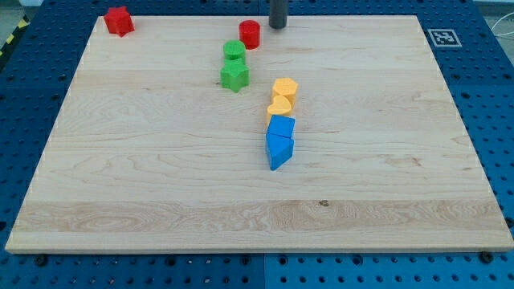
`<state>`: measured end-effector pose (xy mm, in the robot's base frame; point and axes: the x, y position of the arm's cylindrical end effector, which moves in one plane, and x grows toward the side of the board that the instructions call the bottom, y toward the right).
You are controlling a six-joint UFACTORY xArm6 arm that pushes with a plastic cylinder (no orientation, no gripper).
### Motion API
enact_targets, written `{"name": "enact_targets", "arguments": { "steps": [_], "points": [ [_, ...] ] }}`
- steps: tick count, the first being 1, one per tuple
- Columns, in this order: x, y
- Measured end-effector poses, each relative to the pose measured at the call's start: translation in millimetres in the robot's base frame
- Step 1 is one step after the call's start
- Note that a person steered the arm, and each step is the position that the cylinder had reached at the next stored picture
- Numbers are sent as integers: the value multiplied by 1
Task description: Move the red circle closer to the green circle
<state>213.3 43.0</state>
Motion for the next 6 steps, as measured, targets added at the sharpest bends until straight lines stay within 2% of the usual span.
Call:
{"name": "enact_targets", "arguments": {
  "steps": [1, 4, 6],
  "points": [
    [0, 19],
    [36, 21],
    [40, -14]
  ]
}}
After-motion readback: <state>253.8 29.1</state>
